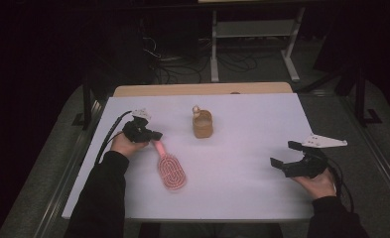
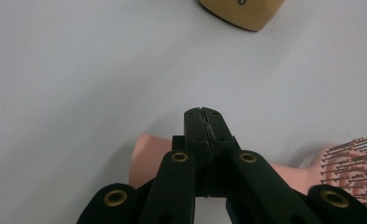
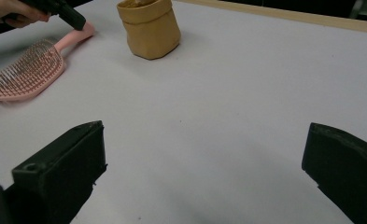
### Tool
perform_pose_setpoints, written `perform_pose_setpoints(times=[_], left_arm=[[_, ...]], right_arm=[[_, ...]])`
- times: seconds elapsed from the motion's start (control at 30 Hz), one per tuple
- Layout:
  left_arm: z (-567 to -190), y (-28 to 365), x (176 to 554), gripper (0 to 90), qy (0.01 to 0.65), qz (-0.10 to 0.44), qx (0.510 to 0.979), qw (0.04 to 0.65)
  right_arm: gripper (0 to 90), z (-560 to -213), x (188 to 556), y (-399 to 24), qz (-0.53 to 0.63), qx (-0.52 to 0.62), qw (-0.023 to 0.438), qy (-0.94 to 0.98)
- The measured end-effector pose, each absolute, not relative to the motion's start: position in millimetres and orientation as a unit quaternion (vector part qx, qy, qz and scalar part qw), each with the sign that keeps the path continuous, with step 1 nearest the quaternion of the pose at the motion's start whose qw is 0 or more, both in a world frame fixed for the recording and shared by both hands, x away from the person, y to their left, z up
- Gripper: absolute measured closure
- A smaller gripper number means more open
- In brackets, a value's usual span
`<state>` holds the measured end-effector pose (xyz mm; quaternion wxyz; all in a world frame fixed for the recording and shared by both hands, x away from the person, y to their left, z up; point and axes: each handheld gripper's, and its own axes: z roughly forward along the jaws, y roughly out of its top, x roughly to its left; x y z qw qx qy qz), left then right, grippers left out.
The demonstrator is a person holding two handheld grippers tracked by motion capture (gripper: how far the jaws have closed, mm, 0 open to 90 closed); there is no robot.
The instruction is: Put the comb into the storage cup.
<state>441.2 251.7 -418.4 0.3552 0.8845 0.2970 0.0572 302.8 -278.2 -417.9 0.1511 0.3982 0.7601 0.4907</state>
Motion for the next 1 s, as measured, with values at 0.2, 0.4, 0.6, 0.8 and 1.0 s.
perform_pose_setpoints(times=[0.2, 0.4, 0.6, 0.8, 1.0], left_arm=[[-416.9, 252.7, 440.2, 90.0, 0.297, 0.059, 0.886, 0.352], [-415.7, 252.1, 439.9, 90.0, 0.300, 0.065, 0.886, 0.347], [-414.8, 251.1, 439.4, 90.0, 0.299, 0.067, 0.888, 0.342], [-413.9, 250.1, 437.8, 90.0, 0.296, 0.067, 0.891, 0.339], [-412.4, 248.6, 436.7, 90.0, 0.294, 0.075, 0.894, 0.330]], right_arm=[[0.0, -417.9, 302.5, -277.9, 0.491, 0.398, 0.151, 0.760], [0.0, -417.6, 302.4, -278.3, 0.492, 0.398, 0.151, 0.759], [0.0, -417.5, 302.4, -278.3, 0.492, 0.397, 0.151, 0.760], [0.0, -417.4, 302.1, -278.1, 0.493, 0.397, 0.151, 0.760], [0.0, -417.4, 302.2, -277.9, 0.492, 0.397, 0.151, 0.760]])
